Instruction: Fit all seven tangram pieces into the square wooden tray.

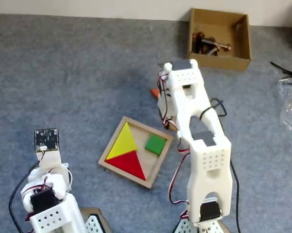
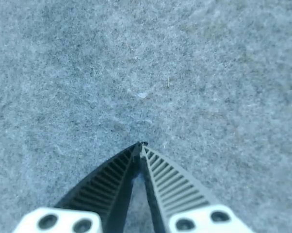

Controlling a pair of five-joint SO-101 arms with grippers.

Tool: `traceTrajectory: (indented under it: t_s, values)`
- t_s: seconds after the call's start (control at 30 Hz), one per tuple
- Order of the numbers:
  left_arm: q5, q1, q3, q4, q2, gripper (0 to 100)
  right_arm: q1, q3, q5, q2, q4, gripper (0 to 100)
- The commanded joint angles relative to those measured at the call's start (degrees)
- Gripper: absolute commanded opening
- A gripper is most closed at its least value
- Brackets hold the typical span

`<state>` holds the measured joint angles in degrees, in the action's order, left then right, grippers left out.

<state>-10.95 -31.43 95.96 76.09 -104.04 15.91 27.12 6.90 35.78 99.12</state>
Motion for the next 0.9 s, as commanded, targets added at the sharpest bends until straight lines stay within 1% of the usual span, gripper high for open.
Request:
traceTrajectory:
  t_s: [0.0,0.33,0.47,0.6,0.87]
  values:
    - [0.53,0.84,1.19,0.53,-0.31,1,1.45,3.21,-0.44,-1.1,1.71,0.5]
    - [0.53,0.84,1.19,0.53,-0.31,1,2.42,3.3,-0.44,-1.63,1.89,0.5]
    - [0.53,0.84,1.19,0.53,-0.31,1,2.59,2.95,-0.53,-7.43,1.89,0.5]
    - [0.53,0.84,1.19,0.53,-0.31,1,2.86,2.51,-4.57,-12.44,1.89,0.5]
    - [0.53,0.84,1.19,0.53,-0.31,1,4.35,-8.66,-5.27,-19.91,1.8,0.5]
